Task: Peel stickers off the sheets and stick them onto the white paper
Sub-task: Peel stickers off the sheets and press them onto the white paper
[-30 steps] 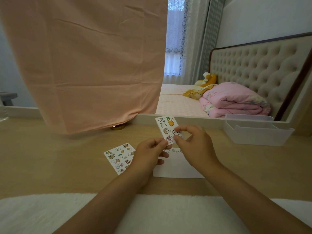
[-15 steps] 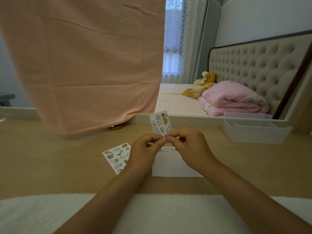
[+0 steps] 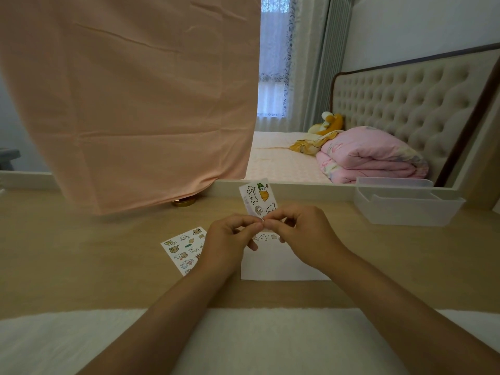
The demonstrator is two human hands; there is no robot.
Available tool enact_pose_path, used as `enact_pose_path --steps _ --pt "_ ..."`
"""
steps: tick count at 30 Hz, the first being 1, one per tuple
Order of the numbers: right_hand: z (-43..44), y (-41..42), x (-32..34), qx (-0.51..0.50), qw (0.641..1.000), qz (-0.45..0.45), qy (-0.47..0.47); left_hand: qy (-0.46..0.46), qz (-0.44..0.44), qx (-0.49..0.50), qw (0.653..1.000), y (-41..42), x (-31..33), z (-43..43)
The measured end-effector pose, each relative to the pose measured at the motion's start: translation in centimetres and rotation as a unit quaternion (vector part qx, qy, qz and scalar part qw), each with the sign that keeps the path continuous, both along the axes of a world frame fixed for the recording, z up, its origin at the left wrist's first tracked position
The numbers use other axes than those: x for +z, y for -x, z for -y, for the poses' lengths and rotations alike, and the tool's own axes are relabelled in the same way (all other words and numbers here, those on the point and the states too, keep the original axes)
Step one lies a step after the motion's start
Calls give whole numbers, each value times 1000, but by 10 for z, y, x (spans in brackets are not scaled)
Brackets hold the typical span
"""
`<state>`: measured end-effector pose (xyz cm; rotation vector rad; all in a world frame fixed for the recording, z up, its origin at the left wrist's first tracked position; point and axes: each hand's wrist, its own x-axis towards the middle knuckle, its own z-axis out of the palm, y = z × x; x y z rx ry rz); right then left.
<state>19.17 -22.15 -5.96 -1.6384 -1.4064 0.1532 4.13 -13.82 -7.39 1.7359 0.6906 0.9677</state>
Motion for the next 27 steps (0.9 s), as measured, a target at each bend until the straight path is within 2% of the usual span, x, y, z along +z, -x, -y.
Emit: enact_pose_path --steps 7,9,13,17,20,24,27 --pt "0 2 -2 -14 999 27 -27 2 -6 -4 1000 0 2 6" --pt "1 3 -3 -19 997 60 -46 8 -9 -8 1000 -1 2 8" --pt "2 5 -4 -19 983 161 -90 98 28 -13 995 -3 4 15" --pt "1 6 -4 -24 976 188 -109 72 15 16 997 -4 2 16" --pt "1 10 -2 -24 983 147 -109 32 15 26 999 -5 0 14" --pt "2 13 3 -31 998 14 -62 -34 17 42 998 -5 -2 11" --pt "1 13 6 -11 998 -49 -33 -62 14 48 997 -3 -3 10"
